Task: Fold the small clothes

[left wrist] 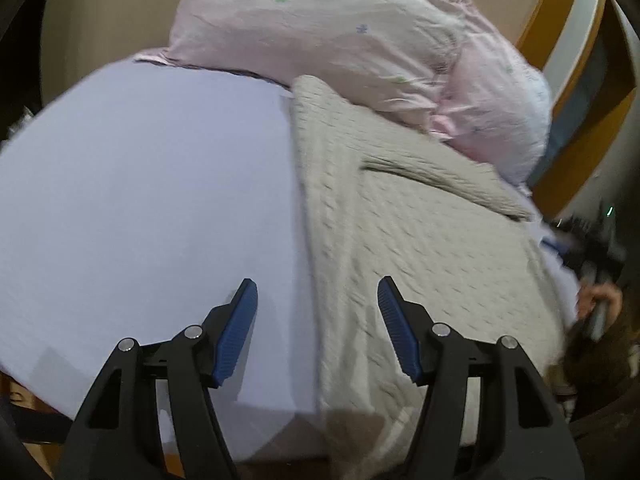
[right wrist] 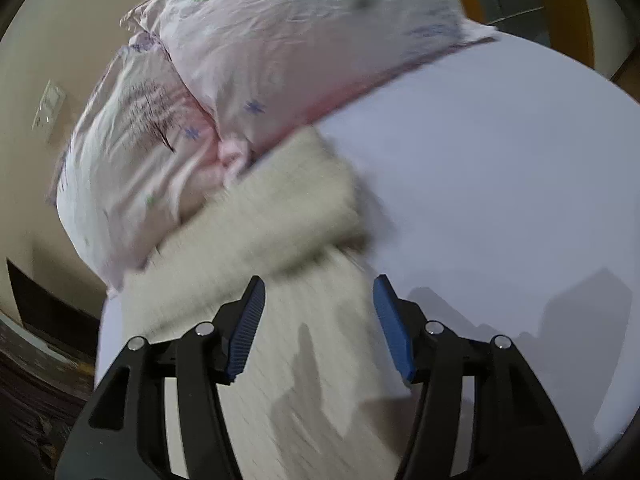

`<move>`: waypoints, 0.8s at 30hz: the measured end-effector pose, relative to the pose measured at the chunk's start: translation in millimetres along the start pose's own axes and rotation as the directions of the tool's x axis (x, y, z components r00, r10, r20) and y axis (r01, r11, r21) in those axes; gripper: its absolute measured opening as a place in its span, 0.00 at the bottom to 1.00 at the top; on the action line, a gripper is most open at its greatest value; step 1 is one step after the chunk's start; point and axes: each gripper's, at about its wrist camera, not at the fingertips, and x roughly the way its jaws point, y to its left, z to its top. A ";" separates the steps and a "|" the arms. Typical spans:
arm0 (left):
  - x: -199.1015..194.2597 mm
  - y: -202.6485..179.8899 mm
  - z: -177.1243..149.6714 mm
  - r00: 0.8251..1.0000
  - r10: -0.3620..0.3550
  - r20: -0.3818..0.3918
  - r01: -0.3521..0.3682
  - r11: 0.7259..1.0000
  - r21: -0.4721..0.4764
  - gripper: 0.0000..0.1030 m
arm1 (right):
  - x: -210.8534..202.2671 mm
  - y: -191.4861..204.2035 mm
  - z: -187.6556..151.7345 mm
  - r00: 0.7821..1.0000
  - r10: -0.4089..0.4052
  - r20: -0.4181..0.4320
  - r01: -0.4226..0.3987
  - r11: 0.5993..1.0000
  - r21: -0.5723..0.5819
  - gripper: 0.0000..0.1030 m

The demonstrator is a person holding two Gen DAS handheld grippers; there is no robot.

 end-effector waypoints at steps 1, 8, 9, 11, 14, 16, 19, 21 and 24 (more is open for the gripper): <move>-1.3 -1.3 -2.3 1.000 -0.018 -0.002 0.018 1.000 -0.001 0.60 | -1.8 -6.5 -8.3 0.999 0.013 -0.034 -0.013 1.000 0.009 0.54; -22.3 -6.5 -41.2 0.978 -0.206 -0.018 0.204 0.977 -0.057 0.43 | -28.1 -25.7 -75.6 0.944 0.241 -0.225 -0.244 0.970 0.013 0.35; -27.3 -6.0 -49.2 0.972 -0.236 -0.012 0.235 0.969 -0.080 0.43 | -32.6 -27.9 -84.4 0.928 0.276 -0.250 -0.282 0.959 0.014 0.35; -32.1 -5.7 -57.6 0.962 -0.273 -0.006 0.271 0.956 -0.109 0.43 | -40.7 -32.5 -95.9 0.898 0.327 -0.295 -0.339 0.941 0.012 0.34; -34.8 -8.4 -63.9 0.960 -0.282 -0.010 0.278 0.952 -0.130 0.43 | -39.5 -29.9 -104.8 0.861 0.369 -0.350 -0.388 0.921 0.017 0.18; -31.4 -13.1 -64.4 0.963 -0.267 -0.045 0.260 0.958 -0.124 0.24 | -37.2 -21.9 -103.3 0.841 0.407 -0.357 -0.430 0.903 0.017 0.07; -24.3 -18.6 -55.7 0.956 -0.281 -0.083 0.268 0.953 -0.143 0.06 | -46.8 -9.6 -83.4 0.820 0.498 -0.282 -0.518 0.855 0.006 0.07; -28.3 -21.1 -39.8 0.951 -0.302 -0.063 0.292 0.947 -0.133 0.06 | -54.0 6.1 -50.5 0.808 0.556 -0.193 -0.571 0.821 -0.026 0.07; -33.0 -28.0 13.1 0.959 -0.282 0.007 0.281 0.956 -0.083 0.06 | -45.5 27.0 -1.0 0.799 0.594 -0.088 -0.600 0.798 -0.057 0.07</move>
